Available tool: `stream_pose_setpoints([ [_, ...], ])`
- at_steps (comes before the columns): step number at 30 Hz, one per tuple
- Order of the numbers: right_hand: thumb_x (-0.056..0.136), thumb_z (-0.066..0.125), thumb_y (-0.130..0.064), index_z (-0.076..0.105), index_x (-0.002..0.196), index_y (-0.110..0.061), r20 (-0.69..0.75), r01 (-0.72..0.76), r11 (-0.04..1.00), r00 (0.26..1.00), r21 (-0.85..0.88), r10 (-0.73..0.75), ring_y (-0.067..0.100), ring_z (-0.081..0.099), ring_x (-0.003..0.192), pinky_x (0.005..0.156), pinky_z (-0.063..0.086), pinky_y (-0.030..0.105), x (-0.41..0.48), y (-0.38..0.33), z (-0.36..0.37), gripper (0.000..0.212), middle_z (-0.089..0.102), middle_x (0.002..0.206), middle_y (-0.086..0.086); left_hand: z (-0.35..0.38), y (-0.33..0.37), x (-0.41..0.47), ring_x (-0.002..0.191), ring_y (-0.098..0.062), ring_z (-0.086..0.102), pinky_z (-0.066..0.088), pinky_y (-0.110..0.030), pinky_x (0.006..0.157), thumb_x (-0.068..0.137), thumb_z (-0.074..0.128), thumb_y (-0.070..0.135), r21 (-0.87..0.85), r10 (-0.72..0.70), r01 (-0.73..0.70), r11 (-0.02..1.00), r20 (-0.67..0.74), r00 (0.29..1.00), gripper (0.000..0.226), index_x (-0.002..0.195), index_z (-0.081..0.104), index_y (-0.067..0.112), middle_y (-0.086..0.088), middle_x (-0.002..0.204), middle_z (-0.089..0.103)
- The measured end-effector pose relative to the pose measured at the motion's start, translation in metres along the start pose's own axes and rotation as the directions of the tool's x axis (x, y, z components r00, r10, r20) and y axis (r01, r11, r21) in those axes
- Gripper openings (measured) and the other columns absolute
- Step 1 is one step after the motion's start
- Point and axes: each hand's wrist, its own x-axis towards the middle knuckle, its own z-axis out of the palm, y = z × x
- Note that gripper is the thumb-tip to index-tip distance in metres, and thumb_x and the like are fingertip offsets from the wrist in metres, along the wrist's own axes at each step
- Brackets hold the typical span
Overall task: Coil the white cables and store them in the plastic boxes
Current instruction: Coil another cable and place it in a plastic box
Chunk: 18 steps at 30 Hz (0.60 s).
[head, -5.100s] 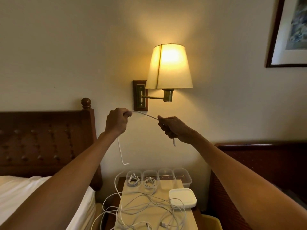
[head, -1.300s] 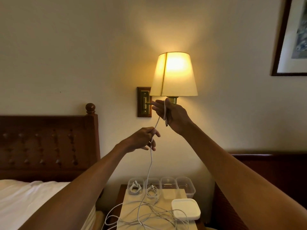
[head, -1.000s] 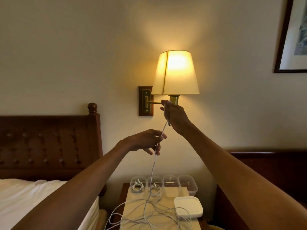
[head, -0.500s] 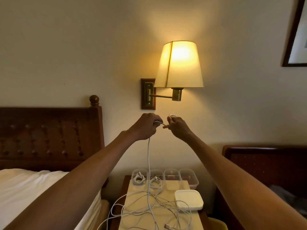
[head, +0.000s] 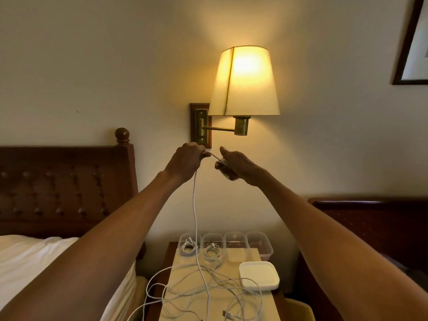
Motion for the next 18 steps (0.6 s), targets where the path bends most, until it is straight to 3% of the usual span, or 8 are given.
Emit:
stream_pose_setpoints([
  [3, 0.105, 0.034, -0.036, 0.056, 0.088, -0.006, -0.003, -0.045, 0.971, 0.999, 0.237, 0.048, 0.011, 0.042, 0.058, 0.055, 0.036, 0.022, 0.003, -0.002, -0.005, 0.041, 0.05, 0.069, 0.004, 0.005, 0.0, 0.003, 0.083, -0.026, 0.069, 0.058, -0.034, 0.075, 0.098, 0.057, 0.022, -0.006, -0.003, 0.003, 1.0, -0.037, 0.999, 0.022, 0.106, 0.068, 0.004, -0.014, 0.093, 0.071],
  [5, 0.106, 0.034, -0.032, 0.055, 0.084, -0.008, 0.073, -0.067, 0.912, 0.997, 0.406, 0.041, 0.008, 0.035, 0.052, 0.047, 0.032, 0.019, 0.004, -0.006, -0.009, 0.039, 0.044, 0.062, -0.001, 0.01, 0.003, 0.005, 0.08, -0.025, 0.069, 0.053, -0.027, 0.071, 0.099, 0.057, 0.019, -0.025, -0.042, 0.04, 0.999, -0.059, 0.997, 0.019, 0.103, 0.067, 0.003, -0.014, 0.089, 0.071],
  [8, 0.105, 0.035, -0.029, 0.051, 0.078, -0.012, 0.119, -0.057, 0.762, 0.993, 0.645, -0.027, 0.006, 0.031, 0.049, 0.044, 0.028, 0.018, 0.005, -0.012, -0.019, 0.036, 0.04, 0.058, -0.004, 0.016, 0.015, 0.009, 0.075, -0.024, 0.069, 0.057, -0.032, 0.072, 0.101, 0.052, 0.015, -0.219, -0.152, 0.155, 0.963, 0.027, 0.988, 0.017, 0.095, 0.064, 0.004, -0.012, 0.082, 0.069],
  [9, 0.105, 0.035, -0.027, 0.051, 0.078, -0.012, 0.098, -0.042, 0.697, 0.994, 0.716, -0.041, 0.006, 0.032, 0.049, 0.044, 0.028, 0.017, 0.005, -0.014, -0.022, 0.035, 0.039, 0.057, -0.004, 0.016, 0.02, 0.01, 0.073, -0.024, 0.069, 0.06, -0.038, 0.074, 0.102, 0.049, 0.015, -0.349, -0.206, 0.234, 0.907, 0.115, 0.972, 0.02, 0.094, 0.063, 0.005, -0.012, 0.08, 0.069],
  [11, 0.105, 0.035, -0.024, 0.05, 0.082, -0.012, 0.026, 0.005, 0.547, 0.998, 0.837, -0.05, 0.006, 0.034, 0.048, 0.045, 0.03, 0.017, 0.008, -0.016, -0.028, 0.03, 0.04, 0.056, -0.005, 0.015, 0.028, 0.009, 0.073, -0.027, 0.07, 0.061, -0.047, 0.077, 0.105, 0.042, 0.02, -0.567, -0.27, 0.435, 0.7, 0.354, 0.895, 0.026, 0.097, 0.061, 0.004, -0.015, 0.08, 0.068],
  [13, 0.104, 0.035, -0.021, 0.049, 0.089, -0.011, -0.05, 0.057, 0.392, 0.998, 0.918, -0.029, 0.007, 0.041, 0.05, 0.044, 0.036, 0.017, 0.012, -0.017, -0.033, 0.023, 0.046, 0.058, -0.003, 0.015, 0.033, 0.003, 0.07, -0.027, 0.067, 0.06, -0.046, 0.077, 0.107, 0.039, 0.024, -0.625, -0.228, 0.571, 0.532, 0.543, 0.808, 0.029, 0.1, 0.059, 0.005, -0.013, 0.077, 0.064],
  [14, 0.103, 0.035, -0.02, 0.049, 0.094, -0.01, -0.079, 0.081, 0.344, 0.997, 0.936, -0.021, 0.008, 0.044, 0.052, 0.046, 0.04, 0.017, 0.014, -0.017, -0.036, 0.019, 0.05, 0.061, -0.001, 0.017, 0.034, 0.0, 0.066, -0.025, 0.064, 0.059, -0.044, 0.074, 0.107, 0.038, 0.024, -0.627, -0.208, 0.589, 0.51, 0.575, 0.791, 0.028, 0.101, 0.058, 0.006, -0.011, 0.074, 0.06],
  [18, 0.104, 0.034, -0.02, 0.047, 0.12, -0.004, -0.157, 0.157, 0.331, 0.987, 0.93, -0.027, 0.009, 0.05, 0.056, 0.059, 0.047, 0.021, 0.019, -0.012, -0.036, 0.026, 0.063, 0.08, 0.007, 0.024, 0.028, -0.011, 0.057, -0.016, 0.052, 0.055, -0.037, 0.063, 0.107, 0.035, 0.026, -0.545, -0.236, 0.561, 0.623, 0.552, 0.799, 0.03, 0.102, 0.059, 0.009, -0.008, 0.071, 0.05],
])
